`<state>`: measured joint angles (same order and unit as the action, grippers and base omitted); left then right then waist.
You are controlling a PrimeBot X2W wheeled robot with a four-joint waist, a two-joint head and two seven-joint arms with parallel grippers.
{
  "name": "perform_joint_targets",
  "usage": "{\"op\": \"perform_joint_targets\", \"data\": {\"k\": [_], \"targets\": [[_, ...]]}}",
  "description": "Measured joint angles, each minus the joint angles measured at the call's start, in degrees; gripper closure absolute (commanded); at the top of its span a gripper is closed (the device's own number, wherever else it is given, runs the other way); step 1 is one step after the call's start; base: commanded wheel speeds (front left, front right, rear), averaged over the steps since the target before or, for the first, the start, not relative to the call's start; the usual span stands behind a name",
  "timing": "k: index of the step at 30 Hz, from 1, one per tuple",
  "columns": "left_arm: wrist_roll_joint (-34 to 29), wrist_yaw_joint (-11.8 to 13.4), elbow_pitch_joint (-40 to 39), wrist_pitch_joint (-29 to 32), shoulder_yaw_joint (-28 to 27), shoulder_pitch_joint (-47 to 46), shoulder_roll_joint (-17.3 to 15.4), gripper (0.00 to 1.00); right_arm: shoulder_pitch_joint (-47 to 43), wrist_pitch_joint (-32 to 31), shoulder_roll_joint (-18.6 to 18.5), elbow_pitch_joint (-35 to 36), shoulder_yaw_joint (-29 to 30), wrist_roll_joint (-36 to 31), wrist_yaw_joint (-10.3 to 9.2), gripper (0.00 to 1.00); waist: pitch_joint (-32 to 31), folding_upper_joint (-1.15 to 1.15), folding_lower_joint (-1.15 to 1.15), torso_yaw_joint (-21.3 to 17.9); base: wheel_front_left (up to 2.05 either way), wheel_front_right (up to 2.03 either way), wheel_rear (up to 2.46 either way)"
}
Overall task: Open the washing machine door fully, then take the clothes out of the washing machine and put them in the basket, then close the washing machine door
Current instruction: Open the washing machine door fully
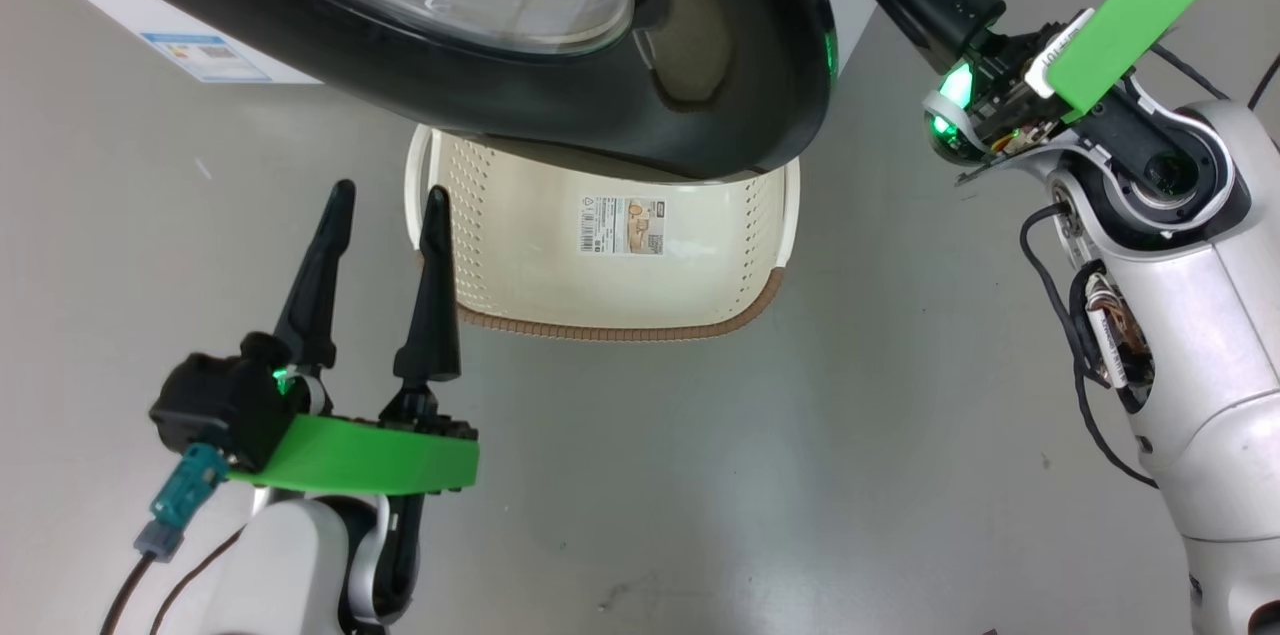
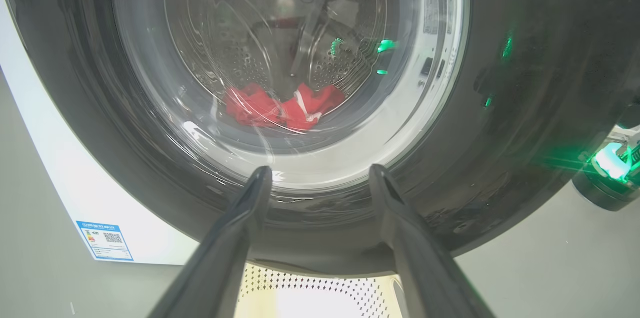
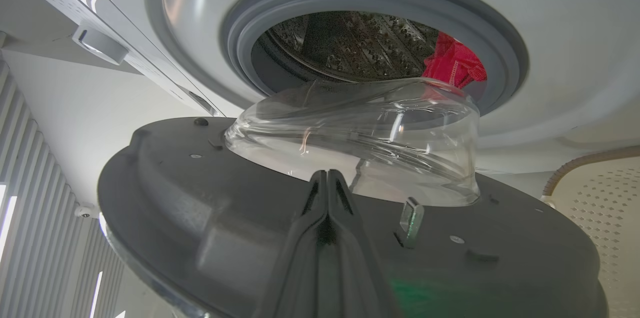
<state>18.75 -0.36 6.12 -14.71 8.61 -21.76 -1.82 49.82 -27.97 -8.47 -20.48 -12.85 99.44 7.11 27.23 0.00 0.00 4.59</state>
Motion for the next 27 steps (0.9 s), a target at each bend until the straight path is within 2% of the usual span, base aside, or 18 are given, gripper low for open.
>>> {"op": "perform_joint_targets", "data": {"k": [8, 27], "targets": [[0.44, 0.00, 0.64, 0.00, 0.02, -0.56, 0.01, 0.00, 0.88, -2.74, -1.11, -1.02, -2.18, -0.10, 0.00, 1.00, 0.30, 0.00, 0.00, 0.70, 0.00, 0.00, 0.00], [1.02, 0.59, 0.44, 0.00, 0.00, -0.53, 0.01, 0.00, 0.45, -3.41, -1.18, -1.56, -4.20, -0.70, 0.00, 1.00, -1.32, 0.00, 0.00, 1.50, 0.00, 0.00, 0.00]]}}
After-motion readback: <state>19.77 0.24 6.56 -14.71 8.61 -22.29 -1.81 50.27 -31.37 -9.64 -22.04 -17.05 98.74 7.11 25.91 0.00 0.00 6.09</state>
